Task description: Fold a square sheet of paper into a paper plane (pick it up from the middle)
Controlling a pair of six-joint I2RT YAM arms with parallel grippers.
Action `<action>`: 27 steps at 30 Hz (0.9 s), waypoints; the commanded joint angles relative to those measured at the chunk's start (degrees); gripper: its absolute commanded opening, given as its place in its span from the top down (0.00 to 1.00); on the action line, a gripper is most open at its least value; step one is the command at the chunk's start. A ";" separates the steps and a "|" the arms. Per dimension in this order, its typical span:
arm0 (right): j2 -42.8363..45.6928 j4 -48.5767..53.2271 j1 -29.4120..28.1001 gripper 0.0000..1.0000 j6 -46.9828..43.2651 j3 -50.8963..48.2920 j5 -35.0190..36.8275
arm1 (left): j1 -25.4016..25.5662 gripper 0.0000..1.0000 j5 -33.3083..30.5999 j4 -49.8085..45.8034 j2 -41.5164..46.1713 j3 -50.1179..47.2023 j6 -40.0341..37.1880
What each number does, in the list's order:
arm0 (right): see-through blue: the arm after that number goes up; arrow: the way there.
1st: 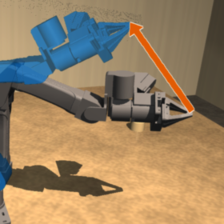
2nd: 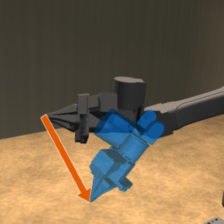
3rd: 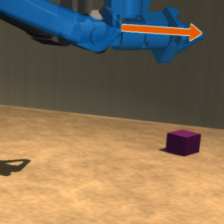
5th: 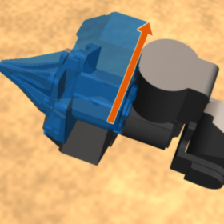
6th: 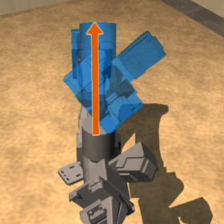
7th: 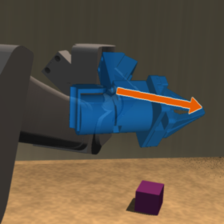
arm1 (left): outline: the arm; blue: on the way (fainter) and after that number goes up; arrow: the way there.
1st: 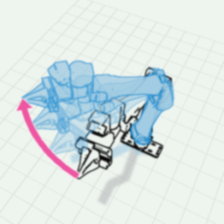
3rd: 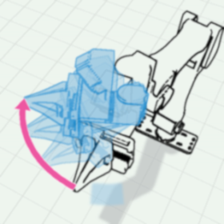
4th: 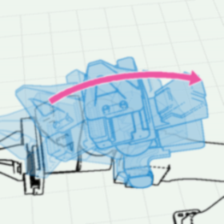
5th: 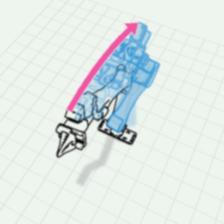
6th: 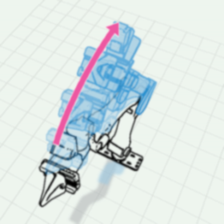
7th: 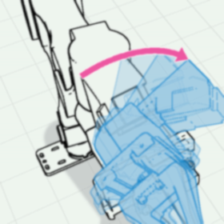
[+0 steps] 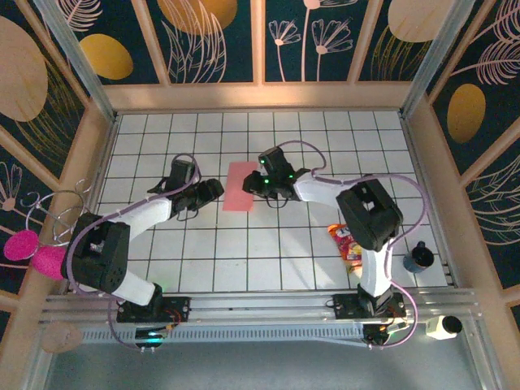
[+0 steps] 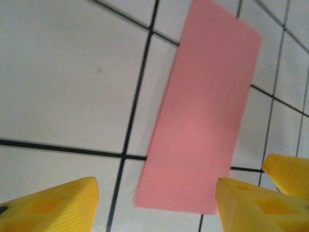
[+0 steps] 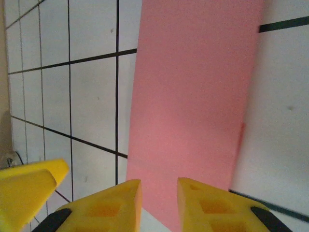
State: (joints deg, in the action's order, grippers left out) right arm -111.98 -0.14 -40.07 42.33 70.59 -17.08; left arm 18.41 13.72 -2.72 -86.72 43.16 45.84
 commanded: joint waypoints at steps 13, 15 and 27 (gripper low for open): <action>-8.01 9.31 0.69 0.75 -4.42 4.41 -1.55 | -0.31 0.34 9.15 3.99 -3.17 -0.40 -1.63; -7.65 10.84 1.17 0.76 -7.41 2.83 -1.75 | -0.30 0.34 10.18 3.39 -3.50 -0.74 -2.13; 4.47 5.60 3.33 0.73 -8.36 -2.23 -4.12 | 1.27 0.38 16.74 6.65 -3.07 -3.96 1.74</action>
State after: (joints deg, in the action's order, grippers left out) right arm -112.31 9.08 -37.39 30.17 69.25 -20.10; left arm 18.81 27.49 1.56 -89.76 39.92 45.60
